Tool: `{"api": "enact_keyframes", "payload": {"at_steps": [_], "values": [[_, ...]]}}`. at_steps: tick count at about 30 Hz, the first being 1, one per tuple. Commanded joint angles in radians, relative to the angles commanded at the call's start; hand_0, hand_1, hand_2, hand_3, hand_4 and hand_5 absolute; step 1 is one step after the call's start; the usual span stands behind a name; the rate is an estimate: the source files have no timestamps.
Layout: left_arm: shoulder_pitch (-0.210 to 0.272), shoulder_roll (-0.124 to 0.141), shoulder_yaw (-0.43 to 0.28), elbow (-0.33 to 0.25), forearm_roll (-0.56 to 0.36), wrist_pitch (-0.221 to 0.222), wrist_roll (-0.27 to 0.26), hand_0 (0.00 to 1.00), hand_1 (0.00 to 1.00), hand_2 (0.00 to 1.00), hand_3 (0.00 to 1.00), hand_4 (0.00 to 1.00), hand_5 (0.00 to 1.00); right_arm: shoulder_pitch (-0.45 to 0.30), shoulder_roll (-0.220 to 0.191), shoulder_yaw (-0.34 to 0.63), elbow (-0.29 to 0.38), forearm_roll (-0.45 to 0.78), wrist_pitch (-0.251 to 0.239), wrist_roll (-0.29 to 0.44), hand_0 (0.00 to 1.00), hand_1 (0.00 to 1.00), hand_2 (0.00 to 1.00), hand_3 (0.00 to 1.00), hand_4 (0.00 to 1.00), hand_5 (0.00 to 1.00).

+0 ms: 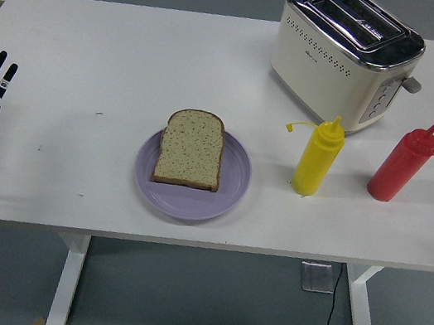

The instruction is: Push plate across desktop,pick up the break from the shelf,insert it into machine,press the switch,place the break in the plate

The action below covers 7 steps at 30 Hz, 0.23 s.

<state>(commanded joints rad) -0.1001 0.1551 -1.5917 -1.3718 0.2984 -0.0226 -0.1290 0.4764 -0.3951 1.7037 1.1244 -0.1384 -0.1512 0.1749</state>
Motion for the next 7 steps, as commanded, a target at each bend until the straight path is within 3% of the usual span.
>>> {"api": "enact_keyframes", "payload": {"at_steps": [7], "values": [[-0.003, 0.000, -0.003, -0.001, 0.000, 0.000, 0.000, 0.860, 0.813, 0.874, 0.774, 0.715, 0.998, 0.003, 0.000, 0.003, -0.001, 0.000, 0.001, -0.001, 0.855, 0.799, 0.877, 0.941, 0.605, 0.602]]}}
